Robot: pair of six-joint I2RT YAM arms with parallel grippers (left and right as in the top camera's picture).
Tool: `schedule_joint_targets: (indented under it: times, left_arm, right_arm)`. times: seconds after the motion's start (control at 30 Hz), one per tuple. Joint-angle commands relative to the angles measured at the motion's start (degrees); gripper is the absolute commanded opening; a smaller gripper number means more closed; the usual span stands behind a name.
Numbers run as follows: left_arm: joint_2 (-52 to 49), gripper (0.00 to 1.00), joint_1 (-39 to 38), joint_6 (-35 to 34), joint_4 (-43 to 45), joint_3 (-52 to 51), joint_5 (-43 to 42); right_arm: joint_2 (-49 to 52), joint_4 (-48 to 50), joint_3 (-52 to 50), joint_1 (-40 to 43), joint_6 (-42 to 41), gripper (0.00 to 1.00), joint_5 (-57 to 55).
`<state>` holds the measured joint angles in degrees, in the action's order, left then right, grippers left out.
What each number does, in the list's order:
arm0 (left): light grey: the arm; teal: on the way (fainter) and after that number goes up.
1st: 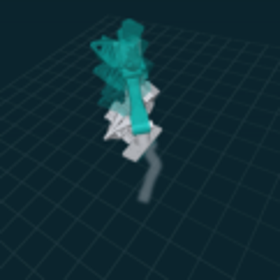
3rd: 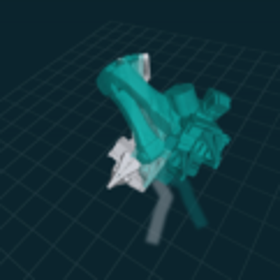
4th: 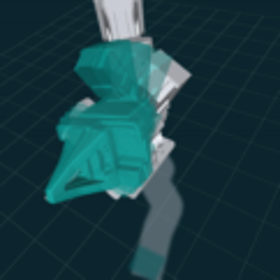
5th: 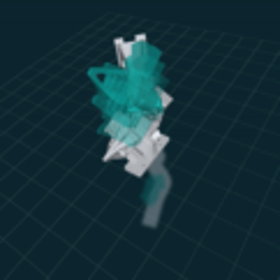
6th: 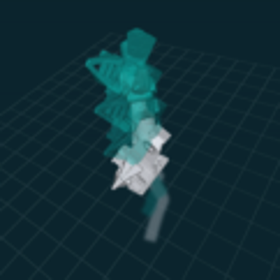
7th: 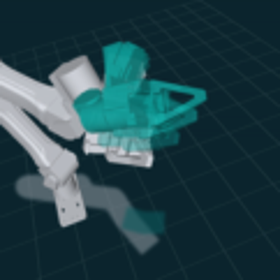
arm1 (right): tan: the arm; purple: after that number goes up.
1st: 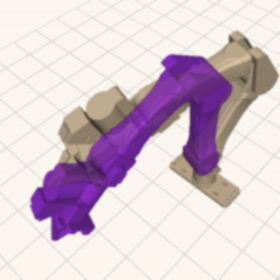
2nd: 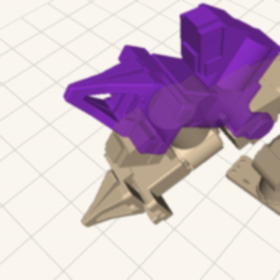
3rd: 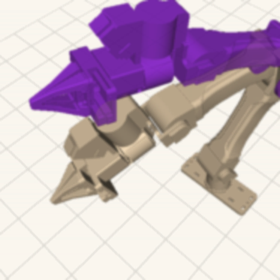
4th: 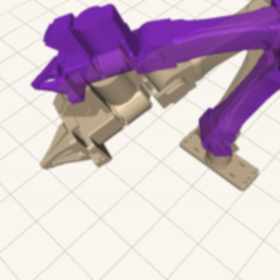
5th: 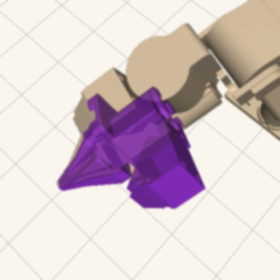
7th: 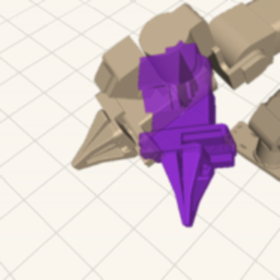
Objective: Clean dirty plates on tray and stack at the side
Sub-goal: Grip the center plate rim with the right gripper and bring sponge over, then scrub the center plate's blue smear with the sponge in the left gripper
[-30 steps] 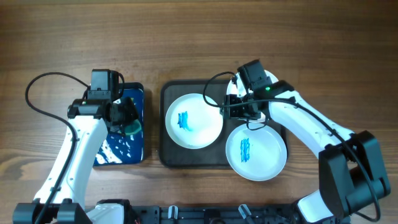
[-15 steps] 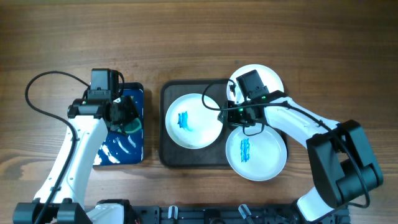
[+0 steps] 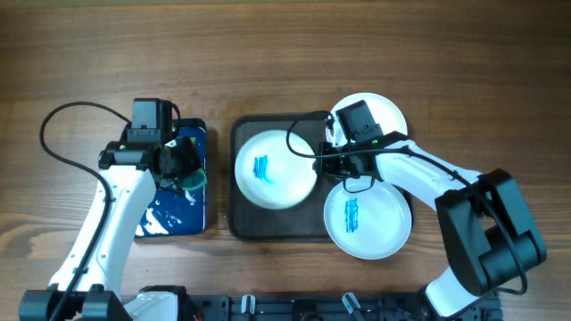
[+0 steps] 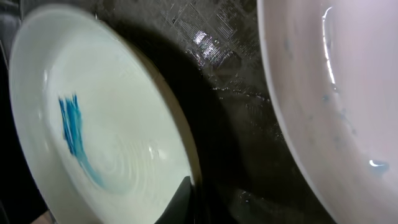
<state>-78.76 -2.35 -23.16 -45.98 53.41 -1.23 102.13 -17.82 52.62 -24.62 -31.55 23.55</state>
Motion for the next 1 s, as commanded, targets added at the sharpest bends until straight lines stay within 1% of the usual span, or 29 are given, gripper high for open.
schedule_joint_targets:
  times: [0.0, 0.2, 0.27, 0.33, 0.4, 0.47, 0.53, 0.7, 0.8, 0.9, 0.97]
  left_arm:
    - [-0.22, 0.04, -2.71, 0.92, 0.59, -0.15, -1.40]
    - [-2.86, 0.04, -9.62, 0.96, 3.61, -0.15, -2.60]
    - [-6.62, 0.04, -13.44, 3.87, 7.74, -0.15, -7.10]
    - [-9.40, 0.04, -15.67, 5.92, 10.40, -0.15, -9.27]
    - [-13.18, 0.04, -18.73, 9.73, 13.86, -0.15, -12.63]
    - [-16.17, 0.04, -21.11, 11.91, 16.48, -0.15, -14.16]
    - [-18.71, 0.04, -22.80, 12.46, 18.40, -0.15, -14.40]
    - [-24.26, 0.04, -25.44, 12.17, 23.19, -0.15, -17.49]
    - [-28.59, 0.04, -25.55, 9.77, 27.23, -0.15, -18.86]
    - [-33.11, 0.04, -25.22, 5.92, 29.73, -0.11, -18.64]
    - [-33.64, 0.04, -22.64, 1.18, 28.13, 0.24, -16.20]
  right_arm:
    - [1.18, 0.59, -0.48, -0.31, -1.66, 0.04, 0.90]
    - [1.18, -1.33, -0.48, -0.33, -0.90, 0.04, 0.94]
    - [1.18, -2.80, -0.48, -0.33, 0.28, 0.04, 0.94]
    - [1.18, -3.04, -0.48, -0.33, 0.87, 0.04, 0.94]
    - [1.18, -3.28, -0.48, -0.33, 1.20, 0.04, 0.94]
    - [1.18, -3.43, -0.48, -0.33, 1.44, 0.04, 0.94]
    - [1.18, -3.63, -0.48, -0.33, 1.55, 0.04, 0.94]
    - [1.18, -3.76, -0.48, -0.33, 1.55, 0.04, 0.96]
    - [1.18, -3.89, -0.48, -0.33, 1.55, 0.04, 0.96]
    - [1.18, -4.07, -0.48, -0.33, 1.53, 0.04, 0.96]
    - [1.18, -4.50, -0.48, -0.33, 1.53, 0.04, 0.94]
